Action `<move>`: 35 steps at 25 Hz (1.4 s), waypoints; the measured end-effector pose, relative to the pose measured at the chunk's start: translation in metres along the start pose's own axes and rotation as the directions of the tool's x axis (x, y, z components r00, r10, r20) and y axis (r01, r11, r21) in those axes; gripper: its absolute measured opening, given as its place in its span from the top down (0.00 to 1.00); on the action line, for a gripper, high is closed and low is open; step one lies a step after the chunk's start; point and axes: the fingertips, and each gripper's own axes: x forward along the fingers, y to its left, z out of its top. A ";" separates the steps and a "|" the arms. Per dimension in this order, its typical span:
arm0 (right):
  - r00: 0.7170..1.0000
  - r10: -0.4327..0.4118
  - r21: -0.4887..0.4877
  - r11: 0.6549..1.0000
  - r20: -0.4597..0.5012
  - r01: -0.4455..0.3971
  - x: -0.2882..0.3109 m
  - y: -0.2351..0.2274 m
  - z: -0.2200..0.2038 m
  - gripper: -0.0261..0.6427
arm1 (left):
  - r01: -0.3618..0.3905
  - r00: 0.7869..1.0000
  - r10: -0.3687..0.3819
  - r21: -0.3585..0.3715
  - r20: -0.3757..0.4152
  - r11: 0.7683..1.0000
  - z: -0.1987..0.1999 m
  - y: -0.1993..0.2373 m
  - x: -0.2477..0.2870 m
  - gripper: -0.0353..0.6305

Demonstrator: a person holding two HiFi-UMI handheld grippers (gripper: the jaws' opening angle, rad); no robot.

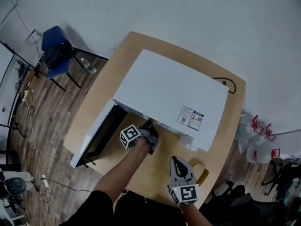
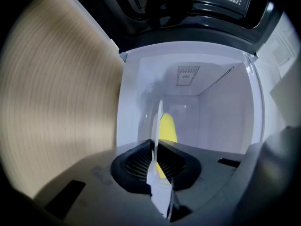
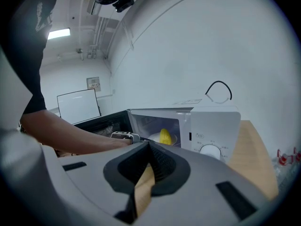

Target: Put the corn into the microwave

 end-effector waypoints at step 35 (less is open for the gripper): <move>0.999 -0.029 0.024 0.999 0.016 0.029 -0.006 -0.010 0.003 0.87 | -0.196 0.979 0.192 0.624 0.074 0.756 0.016 -0.027 0.020 0.87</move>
